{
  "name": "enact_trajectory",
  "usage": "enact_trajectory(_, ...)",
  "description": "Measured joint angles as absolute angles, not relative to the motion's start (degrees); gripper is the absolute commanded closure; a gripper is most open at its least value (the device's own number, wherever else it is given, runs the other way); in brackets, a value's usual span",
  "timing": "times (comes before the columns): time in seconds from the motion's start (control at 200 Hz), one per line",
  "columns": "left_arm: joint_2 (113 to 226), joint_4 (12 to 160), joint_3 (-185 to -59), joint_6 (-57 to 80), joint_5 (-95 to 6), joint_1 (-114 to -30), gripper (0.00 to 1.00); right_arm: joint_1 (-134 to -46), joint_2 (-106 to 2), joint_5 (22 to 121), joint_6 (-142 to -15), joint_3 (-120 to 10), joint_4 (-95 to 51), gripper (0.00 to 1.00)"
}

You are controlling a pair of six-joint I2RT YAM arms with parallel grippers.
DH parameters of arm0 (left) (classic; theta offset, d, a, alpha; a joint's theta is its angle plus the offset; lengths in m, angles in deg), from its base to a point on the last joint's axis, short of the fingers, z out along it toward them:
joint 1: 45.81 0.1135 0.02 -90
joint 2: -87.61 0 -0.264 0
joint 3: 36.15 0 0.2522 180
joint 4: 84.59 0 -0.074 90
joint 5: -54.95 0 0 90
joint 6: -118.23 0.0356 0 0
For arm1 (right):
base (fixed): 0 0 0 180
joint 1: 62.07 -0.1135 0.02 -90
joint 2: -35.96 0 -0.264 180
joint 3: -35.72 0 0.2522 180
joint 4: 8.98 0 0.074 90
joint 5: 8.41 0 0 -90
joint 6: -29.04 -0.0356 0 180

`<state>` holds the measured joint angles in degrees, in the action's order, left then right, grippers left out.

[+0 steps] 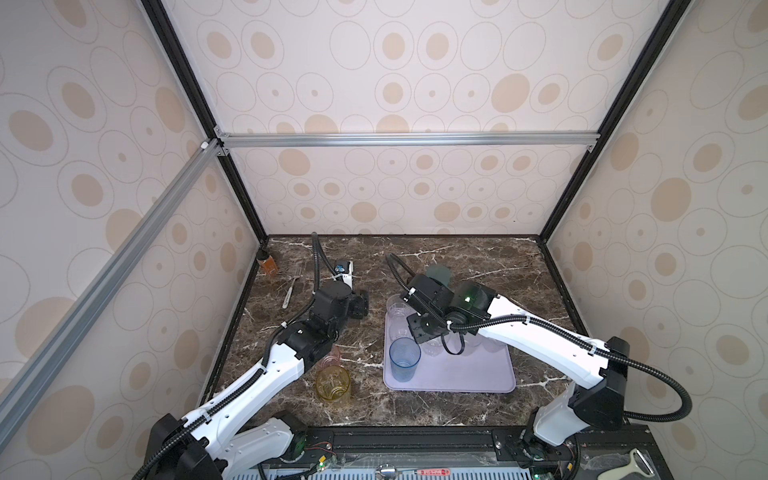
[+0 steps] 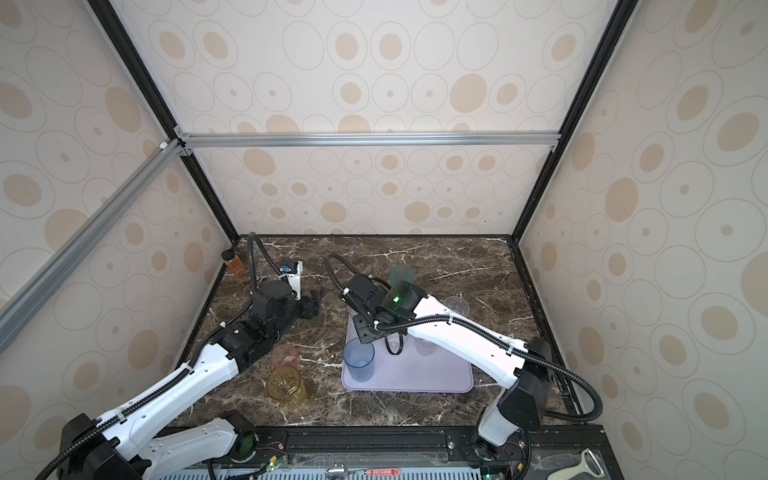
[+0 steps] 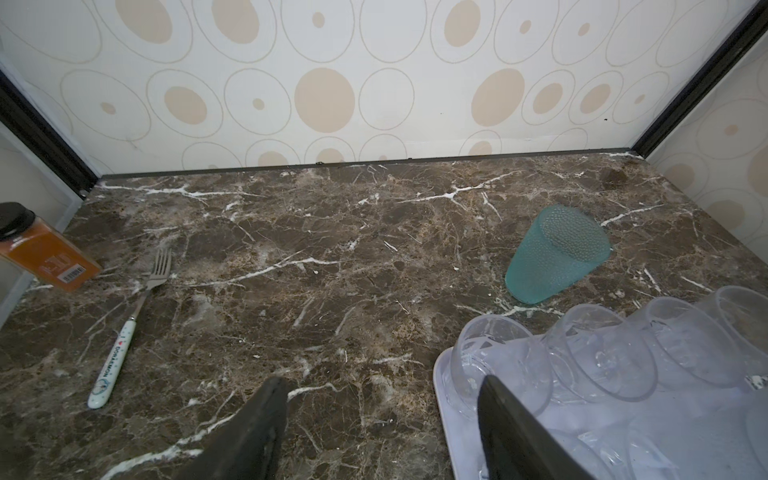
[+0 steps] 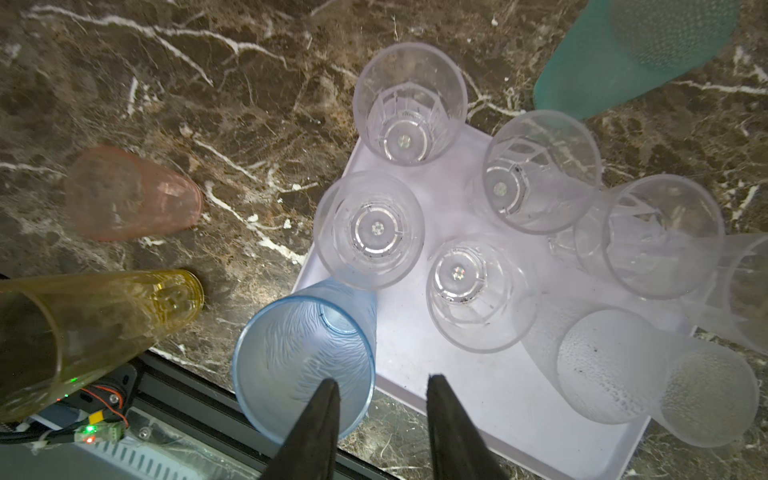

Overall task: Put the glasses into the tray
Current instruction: 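Open the right gripper and move it to the yellow glass beside the tray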

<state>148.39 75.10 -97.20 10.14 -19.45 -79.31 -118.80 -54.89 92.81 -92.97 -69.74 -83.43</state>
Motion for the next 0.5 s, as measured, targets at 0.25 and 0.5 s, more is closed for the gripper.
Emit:
enact_trajectory(0.25, 146.9, 72.3, -98.0, 12.9, -19.2, -74.3, 0.27, -117.9, -57.6, 90.7, -91.9, -74.8, -80.8, 0.62)
enact_trajectory(0.5, 143.1, 70.2, -97.2, 13.4, -20.4, -66.0, 0.26, -118.8, -64.2, 85.1, -91.5, -77.7, -78.9, 0.62)
